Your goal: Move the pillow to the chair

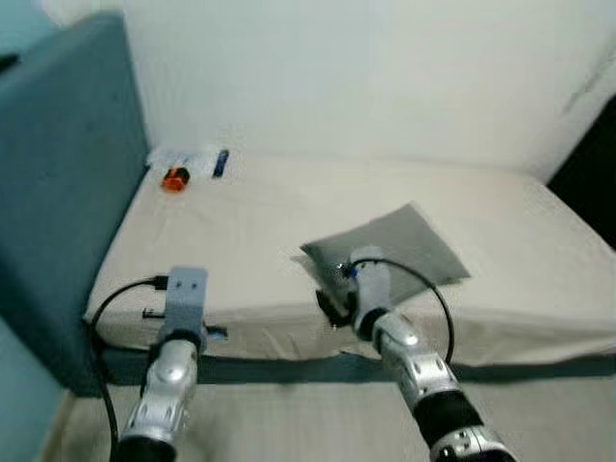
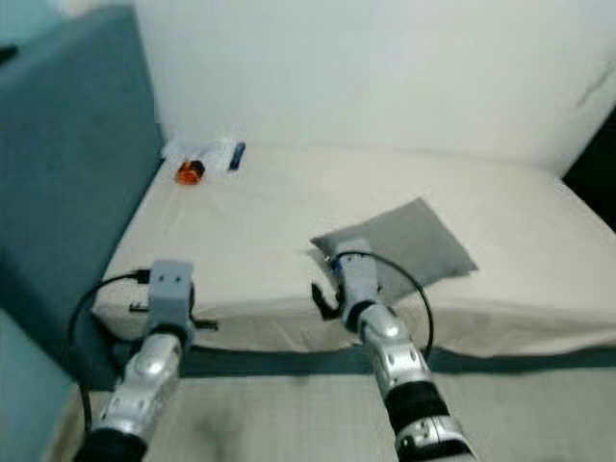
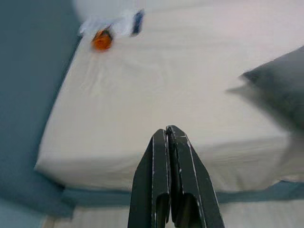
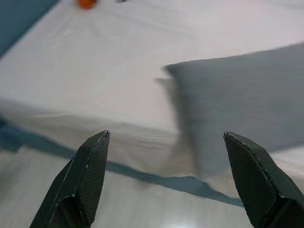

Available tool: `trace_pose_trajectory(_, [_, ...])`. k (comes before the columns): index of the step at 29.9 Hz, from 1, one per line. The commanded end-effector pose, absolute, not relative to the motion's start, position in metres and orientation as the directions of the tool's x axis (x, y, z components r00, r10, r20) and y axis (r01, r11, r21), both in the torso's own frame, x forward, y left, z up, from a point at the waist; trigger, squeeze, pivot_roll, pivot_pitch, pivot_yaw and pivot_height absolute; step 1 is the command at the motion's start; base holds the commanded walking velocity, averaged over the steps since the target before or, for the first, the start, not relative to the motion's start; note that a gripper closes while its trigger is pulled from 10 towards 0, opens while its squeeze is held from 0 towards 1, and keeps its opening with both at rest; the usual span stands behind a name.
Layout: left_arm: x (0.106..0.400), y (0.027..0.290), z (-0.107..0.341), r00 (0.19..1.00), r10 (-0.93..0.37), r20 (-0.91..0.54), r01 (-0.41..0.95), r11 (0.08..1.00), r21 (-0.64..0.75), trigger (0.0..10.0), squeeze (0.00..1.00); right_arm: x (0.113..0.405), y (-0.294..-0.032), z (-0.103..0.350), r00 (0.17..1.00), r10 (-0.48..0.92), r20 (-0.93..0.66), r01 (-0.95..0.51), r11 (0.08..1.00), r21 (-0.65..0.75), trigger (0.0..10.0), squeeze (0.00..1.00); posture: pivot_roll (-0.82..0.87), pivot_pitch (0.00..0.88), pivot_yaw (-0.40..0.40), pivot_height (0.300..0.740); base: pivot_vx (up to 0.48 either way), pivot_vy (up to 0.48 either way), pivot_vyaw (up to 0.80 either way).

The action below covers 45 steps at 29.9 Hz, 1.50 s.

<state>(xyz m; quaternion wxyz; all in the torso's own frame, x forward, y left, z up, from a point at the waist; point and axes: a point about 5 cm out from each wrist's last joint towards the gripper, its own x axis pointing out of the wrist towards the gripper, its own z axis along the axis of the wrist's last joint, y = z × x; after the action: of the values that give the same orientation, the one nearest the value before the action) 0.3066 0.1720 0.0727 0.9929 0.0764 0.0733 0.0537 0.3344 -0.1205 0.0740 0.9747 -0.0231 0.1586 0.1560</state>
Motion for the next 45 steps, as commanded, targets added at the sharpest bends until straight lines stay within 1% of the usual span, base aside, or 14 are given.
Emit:
trace_pose_trajectory(1, [0.305, 0.182, 0.068, 0.975, 0.148, -0.165, -0.119, 0.978, 0.172, 10.0, 0.00, 0.335, -0.123, 0.072, 0.905, 0.282, -0.318, -0.293, 0.956, 0.012, 10.0, 0.00, 0.02, 0.000, -0.077, 0.740, 0.000, 0.000, -0.80])
trace_pose_trajectory(5, [0.302, 0.187, 0.067, 0.969, 0.173, -0.174, -0.149, 0.978, 0.144, 10.0, 0.00, 0.335, -0.127, 0.073, 0.911, 0.273, -0.308, -0.282, 0.959, 0.014, 10.0, 0.00, 0.03, 0.000, -0.079, 0.740, 0.000, 0.000, -0.80])
trace_pose_trajectory(7, [0.295, 0.187, 0.061, 0.964, 0.184, -0.190, -0.161, 0.978, 0.133, 10.0, 0.00, 0.333, -0.129, 0.072, 0.913, 0.276, -0.301, -0.286, 0.958, 0.012, 10.0, 0.00, 0.03, 0.000, -0.077, 0.740, 0.000, 0.000, -0.80])
trace_pose_trajectory(11, [0.283, 0.179, 0.047, 0.960, 0.154, -0.233, -0.123, 0.982, 0.143, 10.0, 0.00, 0.329, -0.126, 0.067, 0.904, 0.296, -0.308, -0.316, 0.949, -0.018, 10.0, 0.00, 0.03, 0.000, -0.084, 0.740, 0.000, 0.000, -0.80])
trace_pose_trajectory(14, [0.281, 0.177, 0.043, 0.958, 0.148, -0.244, -0.115, 0.982, 0.147, 10.0, 0.00, 0.327, -0.124, 0.065, 0.900, 0.303, -0.314, -0.329, 0.944, -0.032, 10.0, 0.00, 0.04, 0.000, -0.092, 0.740, 0.000, 0.000, -0.80])
trace_pose_trajectory(17, [0.279, 0.174, 0.043, 0.960, 0.138, -0.242, -0.113, 0.987, 0.113, 10.0, 0.00, 0.324, -0.122, 0.064, 0.899, 0.314, -0.304, -0.329, 0.944, 0.004, 10.0, 0.00, 0.03, 0.000, -0.089, 0.740, 0.000, 0.000, -0.80])
trace_pose_trajectory(20, [0.279, 0.174, 0.043, 0.960, 0.138, -0.242, -0.113, 0.987, 0.113, 10.0, 0.00, 0.324, -0.122, 0.064, 0.899, 0.314, -0.304, -0.329, 0.944, 0.004, 10.0, 0.00, 0.03, 0.000, -0.089, 0.740, 0.000, 0.000, -0.80])
trace_pose_trajectory(23, [0.277, 0.172, 0.042, 0.959, 0.139, -0.247, -0.120, 0.989, 0.090, 10.0, 0.00, 0.323, -0.118, 0.064, 0.894, 0.338, -0.295, -0.356, 0.935, -0.007, 10.0, 0.00, 0.04, 0.000, -0.094, 0.740, 0.000, 0.000, 0.00])
trace_pose_trajectory(25, [0.278, 0.173, 0.042, 0.956, 0.167, -0.243, -0.141, 0.983, 0.119, 10.0, 0.00, 0.326, -0.113, 0.065, 0.888, 0.352, -0.296, -0.381, 0.924, -0.044, 10.0, 0.00, 0.04, 0.000, -0.093, 0.740, 0.000, 0.000, 0.00])
trace_pose_trajectory(28, [0.279, 0.173, 0.044, 0.958, 0.166, -0.235, -0.138, 0.982, 0.129, 10.0, 0.00, 0.327, -0.110, 0.068, 0.888, 0.361, -0.286, -0.390, 0.919, -0.053, 10.0, 0.00, 0.04, 0.000, -0.095, 0.740, 0.000, 0.000, 0.00])
trace_pose_trajectory(32, [0.279, 0.174, 0.045, 0.961, 0.165, -0.224, -0.145, 0.984, 0.104, 10.0, 0.00, 0.322, -0.108, 0.064, 0.888, 0.369, -0.273, -0.391, 0.920, -0.028, 10.0, 0.00, 0.06, 0.000, -0.111, 0.740, 0.000, 0.000, 0.00])
trace_pose_trajectory(37, [0.280, 0.172, 0.049, 0.963, 0.166, -0.212, -0.148, 0.984, 0.098, 10.0, 0.00, 0.318, -0.104, 0.059, 0.886, 0.373, -0.275, -0.393, 0.919, -0.020, 10.0, 0.00, 0.07, 0.000, -0.108, 0.740, 0.000, 0.000, 0.00])
trace_pose_trajectory(41, [0.282, 0.171, 0.052, 0.963, 0.175, -0.204, -0.158, 0.983, 0.094, 10.0, 0.00, 0.319, -0.099, 0.061, 0.886, 0.378, -0.267, -0.397, 0.918, -0.018, 10.0, 0.00, 0.06, 0.000, -0.105, 0.740, 0.000, 0.000, 0.00])
trace_pose_trajectory(45, [0.282, 0.170, 0.050, 0.961, 0.174, -0.215, -0.155, 0.983, 0.099, 10.0, 0.00, 0.321, -0.102, 0.061, 0.888, 0.372, -0.270, -0.393, 0.919, -0.026, 10.0, 0.00, 0.06, 0.000, -0.101, 0.740, 0.000, 0.000, 0.00])
